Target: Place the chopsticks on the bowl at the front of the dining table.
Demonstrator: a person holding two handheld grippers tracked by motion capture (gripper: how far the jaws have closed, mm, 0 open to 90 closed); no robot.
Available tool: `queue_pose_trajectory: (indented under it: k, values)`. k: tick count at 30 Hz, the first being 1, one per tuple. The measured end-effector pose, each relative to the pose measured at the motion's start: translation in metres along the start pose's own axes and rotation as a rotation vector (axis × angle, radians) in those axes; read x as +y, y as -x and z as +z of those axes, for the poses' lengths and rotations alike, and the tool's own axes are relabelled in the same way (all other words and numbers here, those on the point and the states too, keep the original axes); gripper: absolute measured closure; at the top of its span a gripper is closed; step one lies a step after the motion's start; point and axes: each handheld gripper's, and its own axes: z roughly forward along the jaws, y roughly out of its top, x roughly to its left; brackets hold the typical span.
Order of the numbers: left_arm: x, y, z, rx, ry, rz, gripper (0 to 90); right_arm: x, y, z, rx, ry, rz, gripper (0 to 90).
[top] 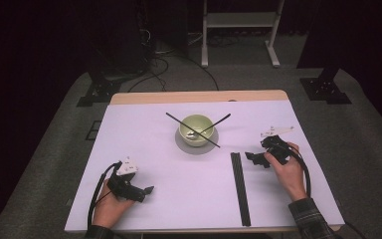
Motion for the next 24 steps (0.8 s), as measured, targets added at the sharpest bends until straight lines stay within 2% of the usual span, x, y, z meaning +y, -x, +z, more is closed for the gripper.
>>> queue_pose_trajectory:
  k: [9,16,24]
  values:
    - [0.000,0.000,0.000,0.000,-0.001,0.000,0.0,0.000,0.001,0.017,0.020,-0.004,0.031,19.1]
    - [0.000,0.000,0.000,0.000,-0.001,0.000,0.0,0.003,-0.004,0.029,0.024,-0.022,0.021,19.1]
    - [0.000,0.000,0.000,0.000,-0.002,0.000,0.0,0.003,-0.007,0.034,0.022,-0.037,0.014,18.9]
